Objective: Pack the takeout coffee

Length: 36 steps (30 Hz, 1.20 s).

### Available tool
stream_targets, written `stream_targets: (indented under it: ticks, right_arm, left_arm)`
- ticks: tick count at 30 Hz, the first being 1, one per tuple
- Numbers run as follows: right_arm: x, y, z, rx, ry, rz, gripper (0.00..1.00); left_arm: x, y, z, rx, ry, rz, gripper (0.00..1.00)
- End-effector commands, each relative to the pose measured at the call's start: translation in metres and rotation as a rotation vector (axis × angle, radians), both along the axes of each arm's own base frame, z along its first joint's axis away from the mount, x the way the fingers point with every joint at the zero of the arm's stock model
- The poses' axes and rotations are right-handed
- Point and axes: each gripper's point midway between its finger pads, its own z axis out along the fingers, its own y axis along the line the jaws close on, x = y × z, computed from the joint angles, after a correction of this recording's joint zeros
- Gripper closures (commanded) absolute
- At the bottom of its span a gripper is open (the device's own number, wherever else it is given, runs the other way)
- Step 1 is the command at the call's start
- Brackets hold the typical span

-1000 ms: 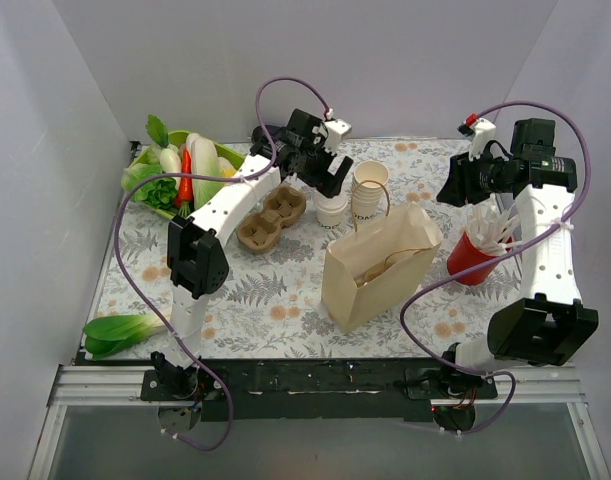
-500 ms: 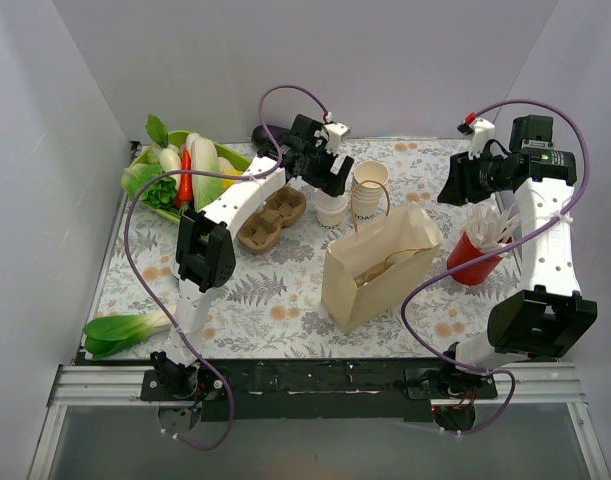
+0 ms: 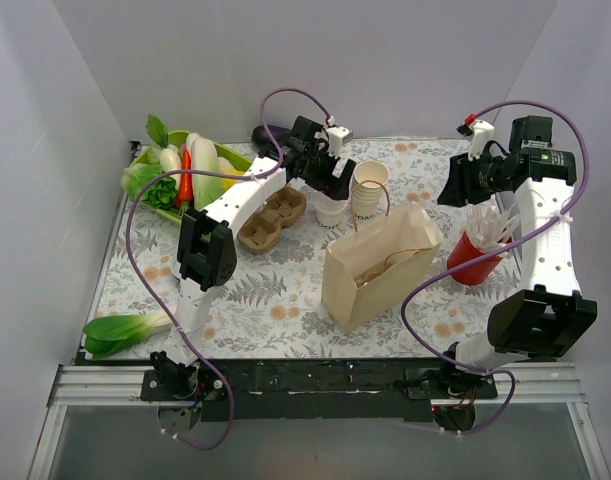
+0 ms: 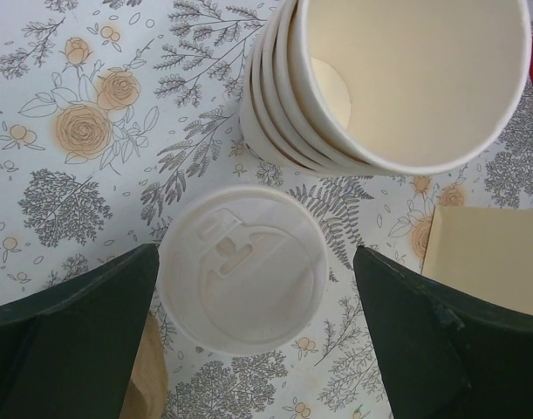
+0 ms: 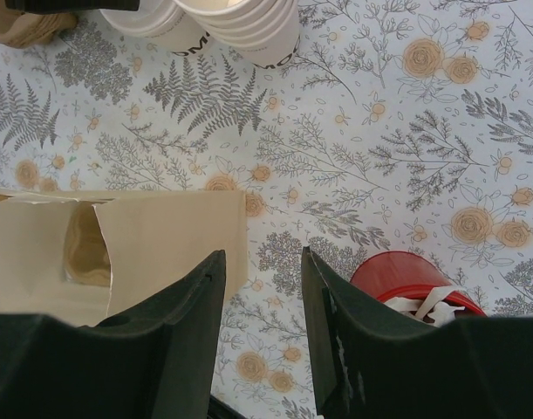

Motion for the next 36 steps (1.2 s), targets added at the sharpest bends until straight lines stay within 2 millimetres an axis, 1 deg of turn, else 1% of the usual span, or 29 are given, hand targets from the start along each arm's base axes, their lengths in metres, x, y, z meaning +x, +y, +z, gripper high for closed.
stream_targets:
  ticks: [1, 5, 10, 14, 19, 20, 21, 22, 23, 24, 29, 33, 34, 35, 36]
  right_arm:
    - [0.0, 0.003, 0.009, 0.014, -0.022, 0.006, 0.52]
    - [-0.003, 0.004, 0.007, 0.025, -0.018, 0.01, 0.52]
    - [-0.004, 0.006, 0.005, 0.033, -0.01, 0.01, 0.52]
    - [-0.003, 0.006, 0.004, 0.035, -0.007, 0.012, 0.52]
    - [-0.001, 0.006, 0.003, 0.042, -0.003, 0.009, 0.52]
    - [-0.001, 0.007, 0.003, 0.046, 0.001, 0.01, 0.52]
    - [0.0, 0.007, 0.003, 0.044, -0.002, 0.011, 0.52]
    - [0.002, 0.007, 0.003, 0.046, 0.0, 0.011, 0.52]
    - [0.001, 0.006, 0.003, 0.047, 0.001, 0.008, 0.52]
    - [0.002, 0.007, 0.004, 0.048, -0.004, 0.011, 0.52]
    - [0.005, 0.007, 0.003, 0.054, 0.003, 0.009, 0.52]
    - [0.006, 0.007, 0.003, 0.051, 0.002, 0.012, 0.52]
    - [0.006, 0.006, 0.003, 0.051, 0.003, 0.011, 0.52]
    - [0.005, 0.007, 0.001, 0.052, 0.008, 0.012, 0.52]
    - [0.005, 0.007, 0.0, 0.052, 0.008, 0.01, 0.52]
  left_arm:
    - [-0.01, -0.005, 0.005, -0.028, 0.022, -0.048, 0.05]
    - [-0.009, -0.004, 0.0, -0.022, 0.027, -0.038, 0.05]
    - [-0.006, -0.007, 0.002, -0.035, 0.014, -0.042, 0.05]
    - [-0.008, -0.007, -0.006, -0.027, 0.027, -0.053, 0.06]
    - [-0.012, -0.003, -0.015, 0.003, 0.029, -0.06, 0.08]
    - [-0.011, -0.002, -0.011, -0.002, 0.014, -0.062, 0.07]
    - [-0.014, 0.0, -0.017, 0.01, 0.021, -0.066, 0.08]
    - [-0.014, 0.001, -0.018, 0.013, 0.021, -0.066, 0.08]
    - [-0.014, 0.002, -0.016, 0.014, 0.011, -0.066, 0.08]
    - [-0.015, 0.003, -0.018, 0.018, 0.013, -0.067, 0.08]
    - [-0.016, 0.004, -0.019, 0.029, 0.003, -0.079, 0.11]
    - [-0.023, 0.006, -0.015, 0.031, 0.003, -0.093, 0.13]
    - [-0.024, 0.007, -0.005, 0.023, -0.011, -0.096, 0.14]
    - [-0.028, 0.009, -0.009, 0.031, -0.005, -0.101, 0.14]
    - [-0.03, 0.01, -0.005, 0.031, -0.012, -0.104, 0.14]
